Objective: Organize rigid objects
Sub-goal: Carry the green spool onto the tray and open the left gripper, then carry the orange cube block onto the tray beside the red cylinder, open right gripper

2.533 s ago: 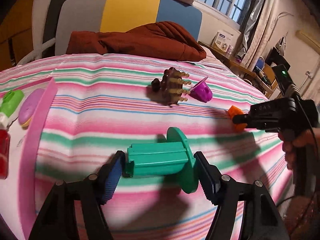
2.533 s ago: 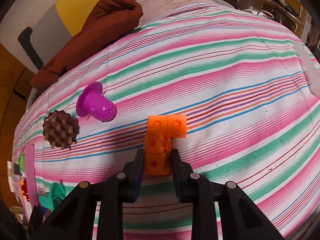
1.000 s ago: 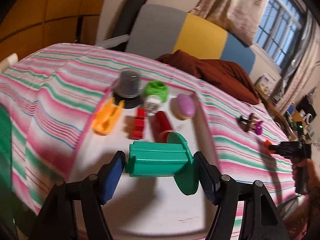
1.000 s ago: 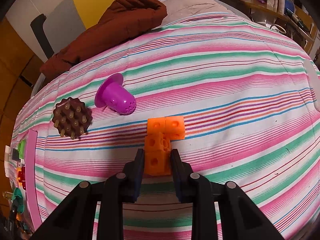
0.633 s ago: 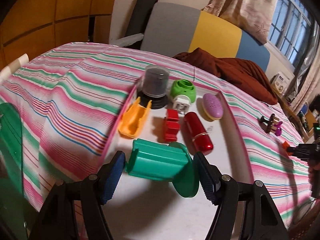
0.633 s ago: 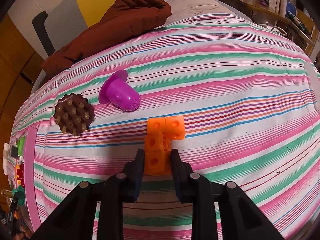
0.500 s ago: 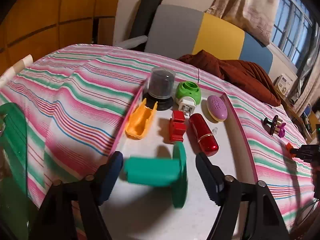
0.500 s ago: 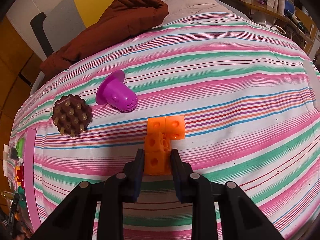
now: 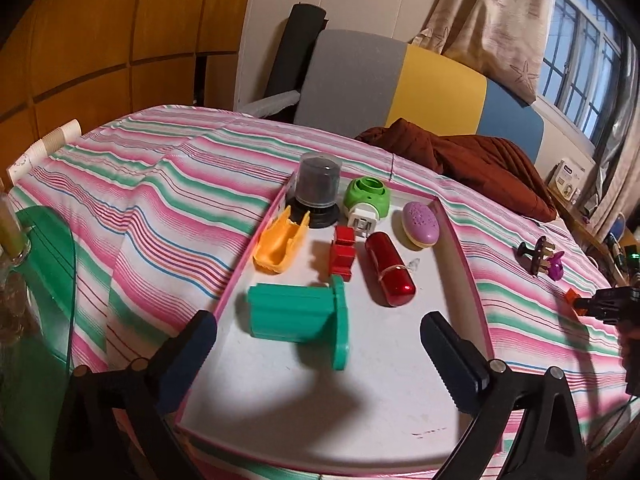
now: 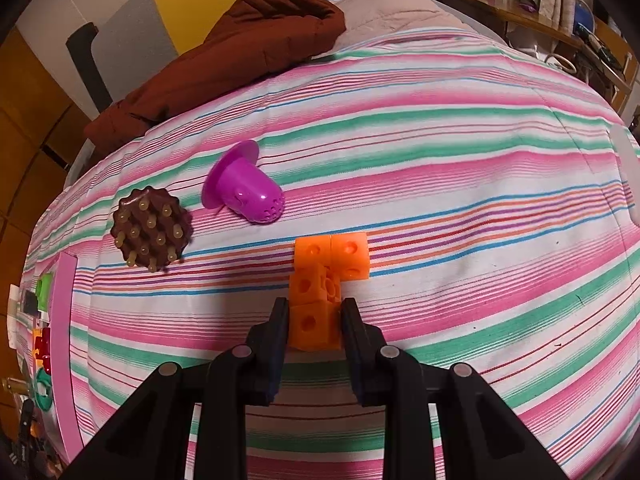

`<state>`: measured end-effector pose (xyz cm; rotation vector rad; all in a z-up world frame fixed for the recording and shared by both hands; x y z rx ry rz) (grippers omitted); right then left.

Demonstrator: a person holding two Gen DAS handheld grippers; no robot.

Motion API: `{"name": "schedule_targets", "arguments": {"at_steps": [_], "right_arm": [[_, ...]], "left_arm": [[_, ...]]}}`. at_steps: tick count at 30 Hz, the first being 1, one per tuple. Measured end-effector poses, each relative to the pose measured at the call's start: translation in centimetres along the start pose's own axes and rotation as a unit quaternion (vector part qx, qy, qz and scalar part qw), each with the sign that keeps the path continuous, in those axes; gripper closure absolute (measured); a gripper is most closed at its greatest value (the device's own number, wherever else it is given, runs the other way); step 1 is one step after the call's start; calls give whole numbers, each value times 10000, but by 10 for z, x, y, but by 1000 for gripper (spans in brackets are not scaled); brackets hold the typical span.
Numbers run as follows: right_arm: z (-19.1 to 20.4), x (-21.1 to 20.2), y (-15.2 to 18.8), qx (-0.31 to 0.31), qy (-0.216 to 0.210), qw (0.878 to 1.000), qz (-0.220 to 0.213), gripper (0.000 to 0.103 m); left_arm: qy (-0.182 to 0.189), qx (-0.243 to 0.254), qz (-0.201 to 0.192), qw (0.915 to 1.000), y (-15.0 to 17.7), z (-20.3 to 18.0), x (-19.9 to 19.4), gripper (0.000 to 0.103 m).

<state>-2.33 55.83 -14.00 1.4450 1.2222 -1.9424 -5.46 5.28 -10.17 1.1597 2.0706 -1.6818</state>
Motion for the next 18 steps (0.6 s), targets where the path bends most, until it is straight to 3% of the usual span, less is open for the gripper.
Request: {"name": "schedule_targets", "arguments": {"at_steps": [12, 18], "right_arm": [[39, -26, 8, -467, -404, 9971, -440, 78], [70, -37, 26, -794, -321, 9948, -557, 78]], "left_arm": [[200, 298, 115, 9993, 9, -27, -2, 0], [271, 289, 118, 9991, 10, -27, -4, 0]]}}
Point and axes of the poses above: each gripper's, at about its wrist camera, not at the fingertips, and x roughly the way its jaws point, z to its left, y to its underside, the point moved 5 cm from there along x, roughly the way its jaws point, and after that the axes turned 10 degrees about y, right-handed, at the moved point
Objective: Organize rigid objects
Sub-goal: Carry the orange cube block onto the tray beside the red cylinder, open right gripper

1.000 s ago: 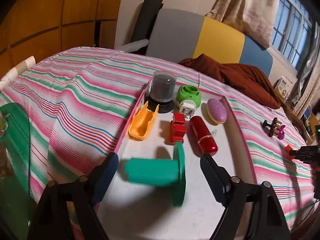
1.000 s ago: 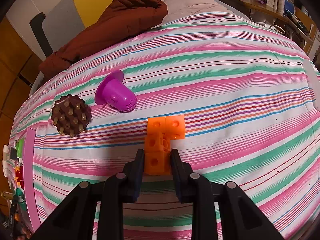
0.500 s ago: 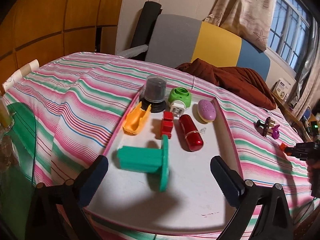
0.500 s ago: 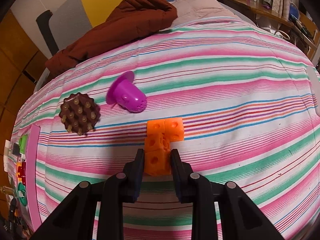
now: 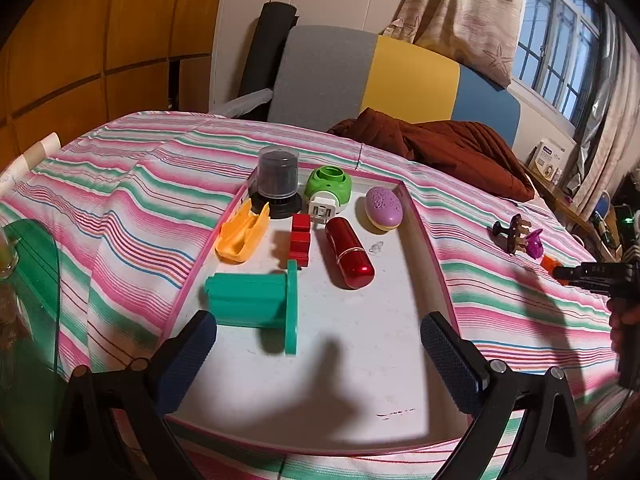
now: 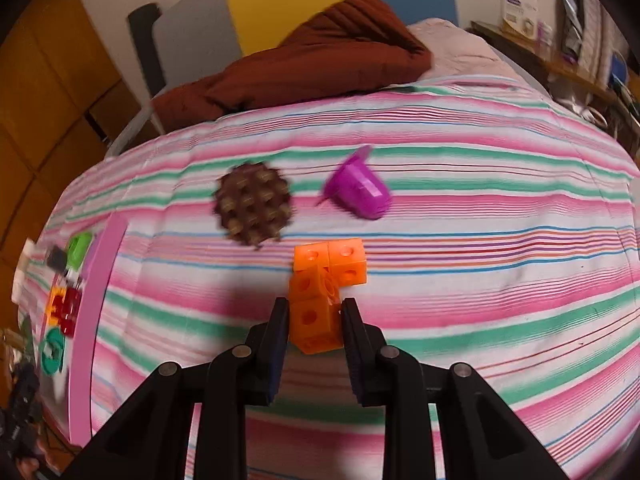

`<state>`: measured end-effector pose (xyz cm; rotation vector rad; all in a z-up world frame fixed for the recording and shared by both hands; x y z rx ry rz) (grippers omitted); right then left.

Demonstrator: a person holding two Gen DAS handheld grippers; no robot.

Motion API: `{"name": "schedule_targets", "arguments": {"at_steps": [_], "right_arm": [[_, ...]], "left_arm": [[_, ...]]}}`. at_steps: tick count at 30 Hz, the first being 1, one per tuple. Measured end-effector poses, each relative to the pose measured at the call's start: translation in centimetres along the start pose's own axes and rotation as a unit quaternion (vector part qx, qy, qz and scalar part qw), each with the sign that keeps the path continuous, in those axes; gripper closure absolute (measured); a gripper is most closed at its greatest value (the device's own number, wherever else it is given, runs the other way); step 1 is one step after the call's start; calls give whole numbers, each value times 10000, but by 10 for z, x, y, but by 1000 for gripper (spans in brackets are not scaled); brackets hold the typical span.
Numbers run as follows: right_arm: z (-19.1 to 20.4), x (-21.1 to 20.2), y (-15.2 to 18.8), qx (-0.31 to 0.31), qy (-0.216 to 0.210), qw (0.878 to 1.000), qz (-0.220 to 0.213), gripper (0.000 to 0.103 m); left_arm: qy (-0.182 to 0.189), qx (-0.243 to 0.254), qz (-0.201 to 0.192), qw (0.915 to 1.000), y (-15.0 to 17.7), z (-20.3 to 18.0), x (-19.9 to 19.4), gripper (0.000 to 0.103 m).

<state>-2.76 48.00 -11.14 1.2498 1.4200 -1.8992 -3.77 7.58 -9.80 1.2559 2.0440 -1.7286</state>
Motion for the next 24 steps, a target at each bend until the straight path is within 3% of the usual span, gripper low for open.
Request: {"name": "schedule_targets", "arguments": {"at_steps": [13, 24], "right_arm": [[126, -29, 45, -871, -860, 9925, -5, 78], [214, -61, 54, -1473, -1164, 9819, -247, 78]], "left_arm": [[-18, 18, -74, 10000, 3, 6, -10, 0], [-65, -108, -95, 9999, 5, 19, -19, 0]]}}
Point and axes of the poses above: each gripper's, at about its wrist camera, not at the fingertips, and x roughly the way its jaws point, z to its left, y to its underside, the point moved 5 cm from there along x, roughly the way its jaws point, and after that the axes turned 10 degrees about y, right-handed, at the moved point
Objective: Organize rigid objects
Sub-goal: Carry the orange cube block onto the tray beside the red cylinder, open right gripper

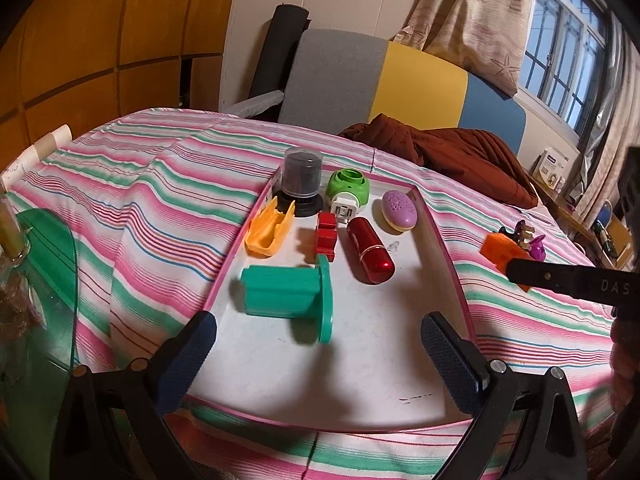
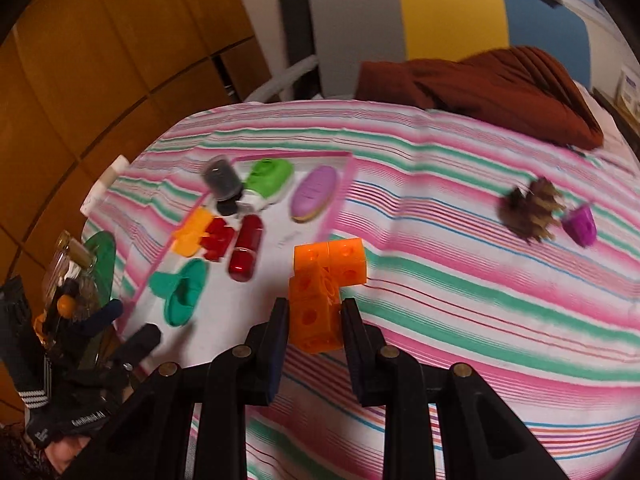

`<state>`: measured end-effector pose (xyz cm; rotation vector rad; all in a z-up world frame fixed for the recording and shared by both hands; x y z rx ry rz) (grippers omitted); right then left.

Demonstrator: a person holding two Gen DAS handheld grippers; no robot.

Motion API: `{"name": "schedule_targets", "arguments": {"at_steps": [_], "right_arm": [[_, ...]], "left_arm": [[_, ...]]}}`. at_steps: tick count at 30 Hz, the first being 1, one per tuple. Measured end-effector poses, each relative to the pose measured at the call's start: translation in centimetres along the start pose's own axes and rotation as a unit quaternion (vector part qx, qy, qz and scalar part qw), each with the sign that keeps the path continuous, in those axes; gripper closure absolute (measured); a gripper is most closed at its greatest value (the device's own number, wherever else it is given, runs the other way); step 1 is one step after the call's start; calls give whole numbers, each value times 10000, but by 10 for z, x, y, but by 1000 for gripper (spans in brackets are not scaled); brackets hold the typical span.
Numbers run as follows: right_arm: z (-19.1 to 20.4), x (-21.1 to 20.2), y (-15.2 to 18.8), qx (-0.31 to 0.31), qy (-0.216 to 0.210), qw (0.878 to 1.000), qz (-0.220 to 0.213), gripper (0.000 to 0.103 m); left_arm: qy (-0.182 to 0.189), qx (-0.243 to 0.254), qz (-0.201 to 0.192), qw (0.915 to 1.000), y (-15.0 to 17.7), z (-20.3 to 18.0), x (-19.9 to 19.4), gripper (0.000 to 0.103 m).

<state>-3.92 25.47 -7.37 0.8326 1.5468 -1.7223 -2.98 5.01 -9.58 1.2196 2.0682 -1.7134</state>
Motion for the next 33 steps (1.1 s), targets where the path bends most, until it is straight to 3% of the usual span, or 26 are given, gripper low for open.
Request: {"name": "schedule_targets", "arguments": {"at_steps": [10, 33], "right_arm": [[42, 14, -9, -288, 141, 9995, 14, 78], [58, 70, -34, -153, 669, 9974, 231, 78]], "left_arm": [[-21, -87, -27, 10000, 1, 9, -7, 0], [-50, -334, -149, 9993, 2, 29, -20, 0]]}}
Point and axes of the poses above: each gripper's, at about its wrist camera, not at the fingertips, and x roughly the way its jaws point, z to its left, y to its underside, the point moved 5 cm from there along x, roughly the way its jaws point, and after that the axes turned 10 degrees about y, right-handed, at the moved point
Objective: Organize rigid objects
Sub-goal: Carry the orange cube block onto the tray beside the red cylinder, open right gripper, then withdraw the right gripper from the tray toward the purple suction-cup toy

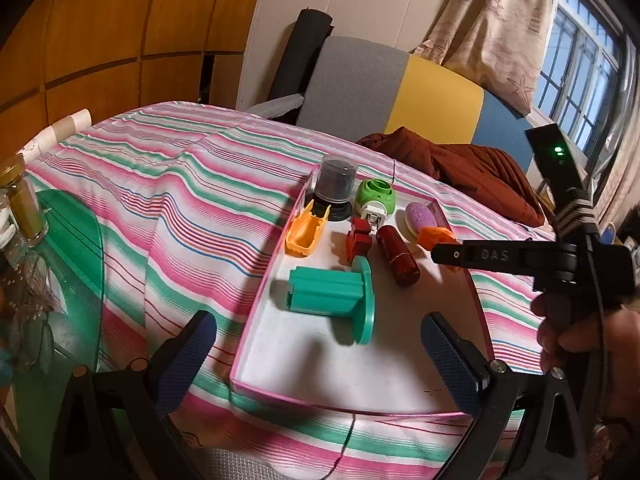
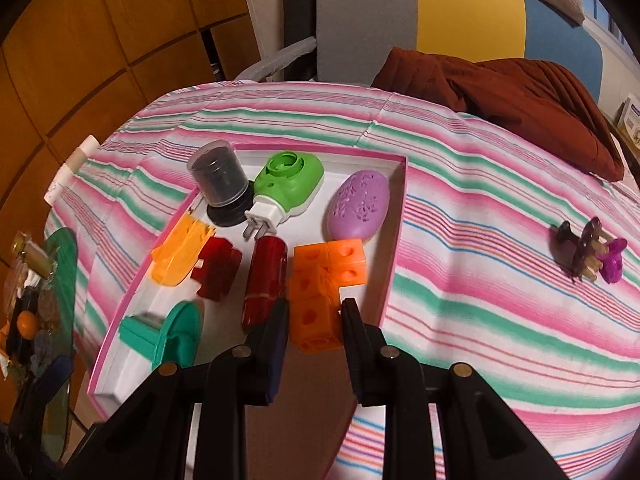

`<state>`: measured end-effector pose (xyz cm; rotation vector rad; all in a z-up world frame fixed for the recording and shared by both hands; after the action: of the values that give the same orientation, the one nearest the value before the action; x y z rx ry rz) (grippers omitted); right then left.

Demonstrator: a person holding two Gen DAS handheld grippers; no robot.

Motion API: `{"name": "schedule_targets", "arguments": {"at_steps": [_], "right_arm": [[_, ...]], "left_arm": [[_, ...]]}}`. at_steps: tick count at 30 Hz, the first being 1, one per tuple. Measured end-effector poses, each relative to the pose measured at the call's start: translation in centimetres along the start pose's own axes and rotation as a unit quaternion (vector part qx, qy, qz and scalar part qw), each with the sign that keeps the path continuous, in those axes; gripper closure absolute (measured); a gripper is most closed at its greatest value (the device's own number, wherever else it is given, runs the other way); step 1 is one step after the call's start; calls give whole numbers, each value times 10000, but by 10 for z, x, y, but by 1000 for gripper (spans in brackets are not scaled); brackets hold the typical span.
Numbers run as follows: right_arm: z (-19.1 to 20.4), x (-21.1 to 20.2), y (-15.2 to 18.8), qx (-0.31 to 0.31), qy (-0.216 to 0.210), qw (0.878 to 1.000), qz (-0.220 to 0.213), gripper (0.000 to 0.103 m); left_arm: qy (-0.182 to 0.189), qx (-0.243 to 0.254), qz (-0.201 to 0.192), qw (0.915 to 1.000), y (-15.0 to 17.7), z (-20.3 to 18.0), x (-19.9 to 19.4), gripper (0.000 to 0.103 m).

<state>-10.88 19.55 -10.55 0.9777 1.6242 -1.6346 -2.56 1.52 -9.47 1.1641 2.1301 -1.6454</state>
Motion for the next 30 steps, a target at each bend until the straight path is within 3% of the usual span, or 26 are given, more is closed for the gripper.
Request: {"name": "schedule_targets", "arguments": {"at_steps": [12, 30], "right_arm": [[-2, -5, 6, 137, -179, 9997, 2, 73], [-17, -30, 15, 177, 29, 9997, -171, 73]], "left_arm": [[2, -46, -5, 10000, 2, 2, -2, 0], [-15, 166, 103, 9998, 7, -12, 2, 0]]}}
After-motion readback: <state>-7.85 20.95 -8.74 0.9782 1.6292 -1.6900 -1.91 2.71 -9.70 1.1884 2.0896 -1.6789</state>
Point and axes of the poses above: each gripper's, at about its wrist camera, not at the fingertips, and x roughly the way its jaws point, z to its left, y to its underside, the point moved 5 cm from there along x, roughly the way its jaws point, and after that the axes turned 10 degrees about y, right-handed, at the moved point
